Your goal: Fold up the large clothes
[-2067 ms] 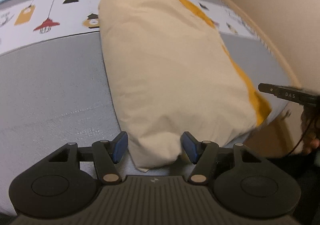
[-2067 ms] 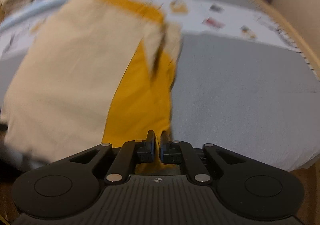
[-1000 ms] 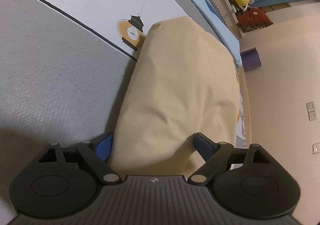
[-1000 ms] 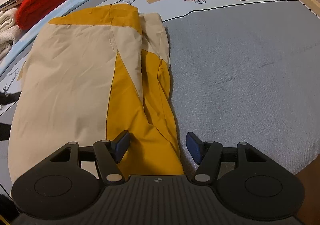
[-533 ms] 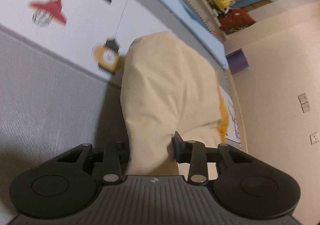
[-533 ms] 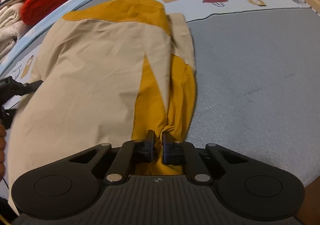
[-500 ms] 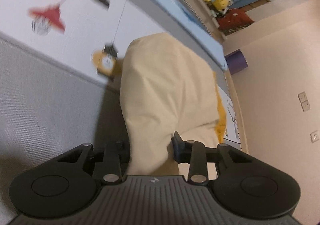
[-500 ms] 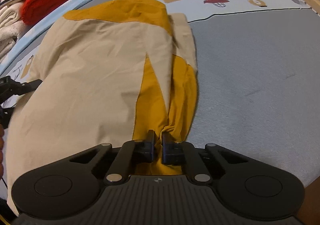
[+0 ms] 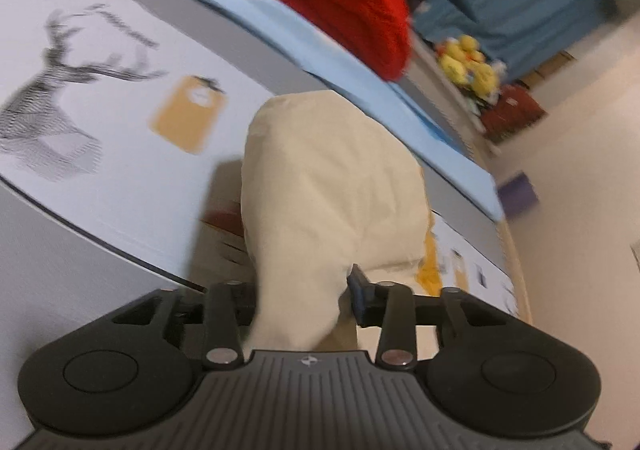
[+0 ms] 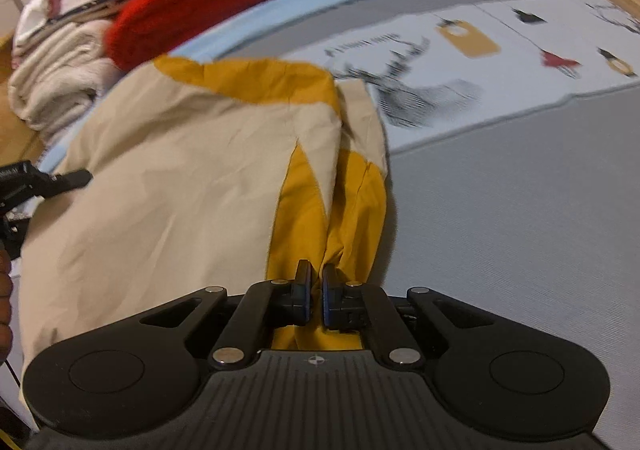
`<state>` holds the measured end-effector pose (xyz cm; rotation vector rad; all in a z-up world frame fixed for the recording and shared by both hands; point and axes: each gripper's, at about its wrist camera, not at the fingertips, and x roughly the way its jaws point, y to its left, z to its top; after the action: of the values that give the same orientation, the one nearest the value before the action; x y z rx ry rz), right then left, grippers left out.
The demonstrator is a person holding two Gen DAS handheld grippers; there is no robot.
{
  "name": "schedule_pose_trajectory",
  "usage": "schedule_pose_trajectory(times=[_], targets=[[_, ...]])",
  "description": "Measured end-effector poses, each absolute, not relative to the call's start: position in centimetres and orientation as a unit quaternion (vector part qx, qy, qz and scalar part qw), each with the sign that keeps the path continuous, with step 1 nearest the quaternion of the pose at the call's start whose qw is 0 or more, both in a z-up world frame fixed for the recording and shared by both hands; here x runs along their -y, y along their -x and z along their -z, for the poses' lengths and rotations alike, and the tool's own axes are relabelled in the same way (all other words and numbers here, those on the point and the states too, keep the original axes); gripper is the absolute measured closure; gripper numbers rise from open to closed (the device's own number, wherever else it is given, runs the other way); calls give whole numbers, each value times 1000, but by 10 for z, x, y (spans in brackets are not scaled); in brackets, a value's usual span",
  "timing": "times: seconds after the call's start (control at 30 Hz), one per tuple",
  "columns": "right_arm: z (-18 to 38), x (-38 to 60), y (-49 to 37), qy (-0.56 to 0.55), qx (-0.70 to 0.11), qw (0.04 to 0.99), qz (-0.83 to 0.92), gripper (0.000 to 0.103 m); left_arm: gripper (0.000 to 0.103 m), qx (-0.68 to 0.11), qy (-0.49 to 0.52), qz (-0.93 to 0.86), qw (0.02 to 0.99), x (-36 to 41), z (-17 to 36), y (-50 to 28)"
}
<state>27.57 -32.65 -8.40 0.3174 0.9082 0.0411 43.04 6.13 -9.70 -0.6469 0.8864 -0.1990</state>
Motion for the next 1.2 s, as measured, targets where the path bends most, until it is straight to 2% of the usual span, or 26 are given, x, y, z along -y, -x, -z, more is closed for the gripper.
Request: schedule_pose_trajectory(times=[0.03, 0.17, 0.33, 0.43, 0.5, 0.67, 0.7, 0.77, 0.8, 0.87, 0.9, 0.93, 1.03, 1.07, 1.1, 1.17, 1.2], targets=[[84, 320, -279, -152, -433, 888, -25, 98, 45, -427, 306, 72, 848, -72, 99, -432], [88, 303, -288, -130, -436, 890, -26, 99, 46, -448, 258, 41, 855, -94, 93, -423], [92, 302, -291, -115, -440, 891, -15, 99, 46, -418, 164, 159, 879, -67, 58, -379], [91, 300, -286, -106, -441, 891, -10, 99, 45, -469, 37, 208, 858, -31, 86, -356], [93, 295, -282, -99, -447, 889, -6, 99, 44, -466, -48, 197, 861, -17, 98, -344], [91, 288, -271, -81, -457, 886, -6, 98, 46, -445, -32, 230, 865, -30, 71, -318], [91, 288, -270, -77, -460, 885, -9, 98, 44, -459, -50, 236, 855, -28, 82, -313], [95, 287, -268, -62, -473, 879, -12, 97, 33, -512, -103, 205, 828, -26, 116, -308], [97, 287, -268, -51, -481, 875, -9, 96, 32, -513, -106, 197, 829, -26, 118, -302], [97, 288, -262, -17, -490, 871, 17, 94, 33, -497, -102, 177, 843, -26, 98, -292], [93, 289, -257, -2, -484, 874, 34, 94, 29, -480, -103, 168, 855, -25, 85, -285], [85, 292, -250, 7, -469, 882, 50, 94, 22, -448, -98, 158, 875, -26, 68, -273], [49, 294, -221, 3, -389, 920, 51, 85, 13, -381, -78, 127, 912, -26, 29, -234], [34, 291, -205, 9, -353, 935, 35, 72, 9, -366, -75, 116, 920, -24, 18, -219], [21, 286, -189, 22, -319, 947, 22, 63, 0, -347, -74, 106, 929, -19, 7, -202], [2, 275, -154, 50, -257, 965, 10, 21, 0, -300, -72, 91, 947, -14, -8, -168], [-6, 269, -135, 62, -230, 971, 7, 13, 0, -285, -71, 84, 952, -9, -15, -153]])
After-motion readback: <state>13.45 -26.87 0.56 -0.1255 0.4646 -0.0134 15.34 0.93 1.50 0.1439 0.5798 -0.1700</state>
